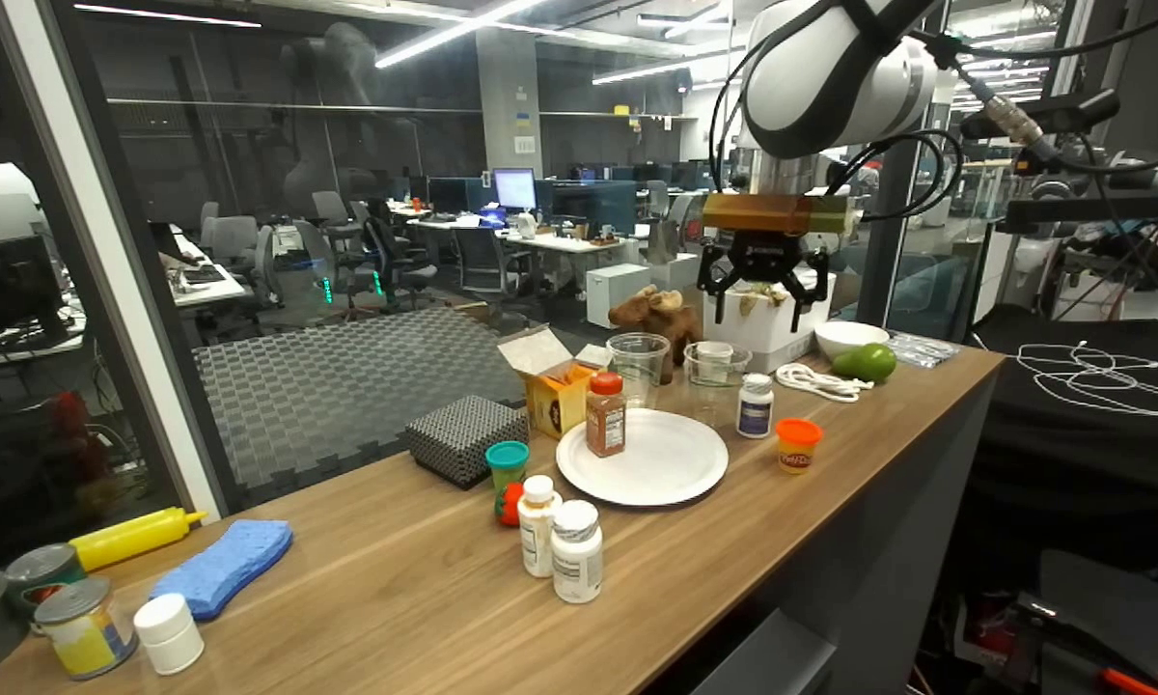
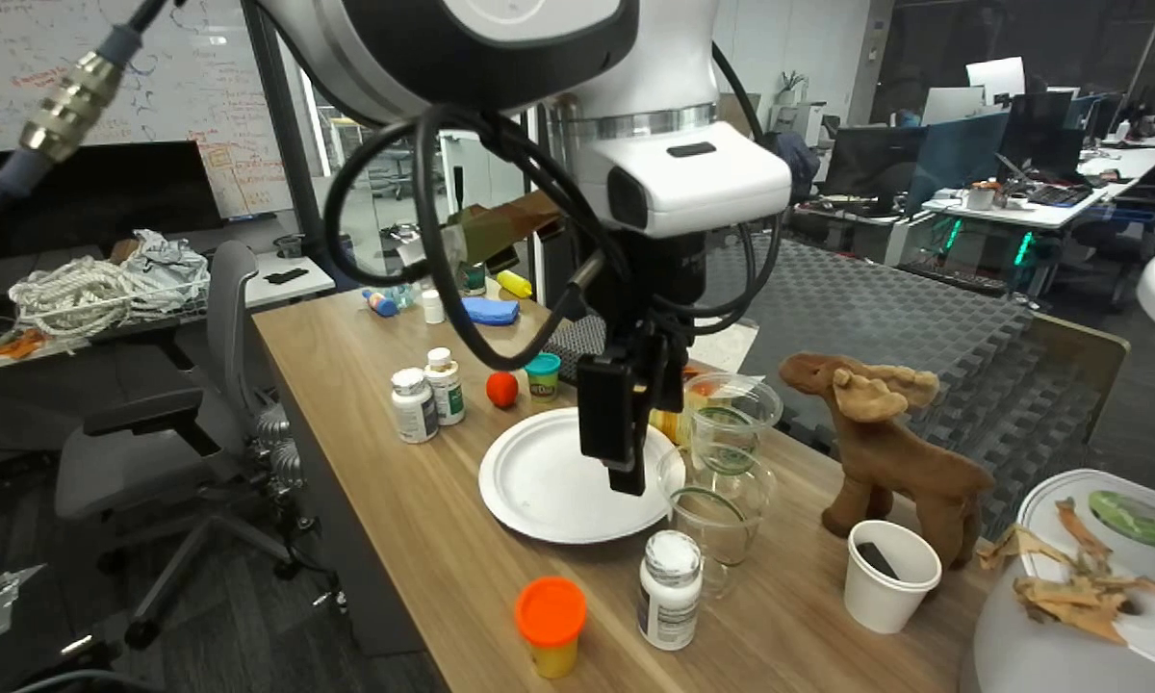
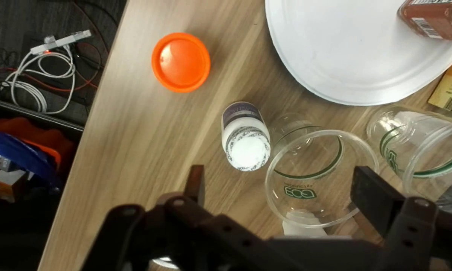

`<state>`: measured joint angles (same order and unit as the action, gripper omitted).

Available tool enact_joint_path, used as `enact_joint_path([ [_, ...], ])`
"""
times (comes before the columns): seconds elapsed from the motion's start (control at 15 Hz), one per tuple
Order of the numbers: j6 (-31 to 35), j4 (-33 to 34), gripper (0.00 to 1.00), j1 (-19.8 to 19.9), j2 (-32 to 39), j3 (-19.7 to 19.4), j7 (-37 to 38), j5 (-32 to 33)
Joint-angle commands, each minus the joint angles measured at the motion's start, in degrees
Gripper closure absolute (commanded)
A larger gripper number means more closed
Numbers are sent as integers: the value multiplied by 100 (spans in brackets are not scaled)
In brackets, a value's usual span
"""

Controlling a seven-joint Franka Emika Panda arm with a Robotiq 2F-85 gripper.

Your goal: Pick up all the objects surrounding the white plate and arrange them on the plate, then pick up the cups and put them together

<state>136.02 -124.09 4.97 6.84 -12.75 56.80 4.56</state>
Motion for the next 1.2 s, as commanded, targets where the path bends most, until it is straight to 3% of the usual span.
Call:
enact_joint_path([
  [0.0,235,-34,0,87,56,101,-62,-174],
  [1.13,335,725,0,235,1165,-13,-52,-584],
])
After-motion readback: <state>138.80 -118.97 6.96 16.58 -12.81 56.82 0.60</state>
